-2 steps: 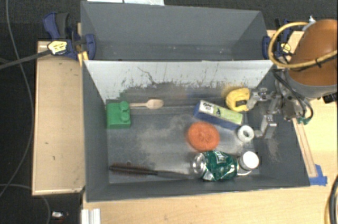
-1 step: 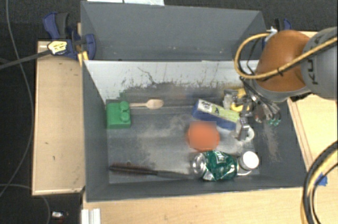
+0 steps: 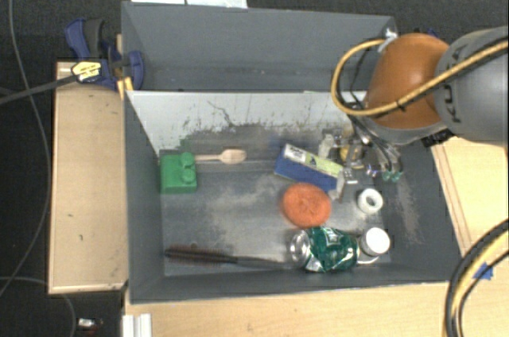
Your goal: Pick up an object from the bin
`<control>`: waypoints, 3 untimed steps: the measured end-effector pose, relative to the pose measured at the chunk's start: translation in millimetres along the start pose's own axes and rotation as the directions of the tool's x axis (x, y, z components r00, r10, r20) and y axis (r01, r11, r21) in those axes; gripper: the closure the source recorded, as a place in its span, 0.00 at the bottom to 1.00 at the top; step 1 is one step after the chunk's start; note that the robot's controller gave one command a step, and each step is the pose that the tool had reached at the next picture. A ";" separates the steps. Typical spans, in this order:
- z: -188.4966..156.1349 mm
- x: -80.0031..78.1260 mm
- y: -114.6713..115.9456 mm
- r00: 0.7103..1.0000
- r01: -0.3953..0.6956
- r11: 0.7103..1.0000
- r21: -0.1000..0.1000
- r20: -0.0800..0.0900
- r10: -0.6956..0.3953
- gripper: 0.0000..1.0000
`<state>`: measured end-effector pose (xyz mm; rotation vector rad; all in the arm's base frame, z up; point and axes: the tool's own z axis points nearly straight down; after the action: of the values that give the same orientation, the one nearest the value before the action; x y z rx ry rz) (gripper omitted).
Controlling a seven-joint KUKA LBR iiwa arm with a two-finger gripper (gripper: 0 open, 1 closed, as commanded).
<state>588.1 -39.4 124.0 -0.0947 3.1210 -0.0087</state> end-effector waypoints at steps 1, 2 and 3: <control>16.2 -3.7 1.7 0.993 0.117 0.993 -0.002 -0.002 -0.117 0.00; 49.9 17.5 41.7 1.000 -0.001 1.000 -0.002 0.006 0.001 0.00; 52.2 0.6 -13.7 0.959 -0.284 0.959 -0.001 0.010 0.284 1.00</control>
Offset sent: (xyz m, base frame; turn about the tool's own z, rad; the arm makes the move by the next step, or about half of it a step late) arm -0.0221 0.0434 -0.0540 0.0004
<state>589.3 -53.3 71.9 0.3526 3.0915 -0.0041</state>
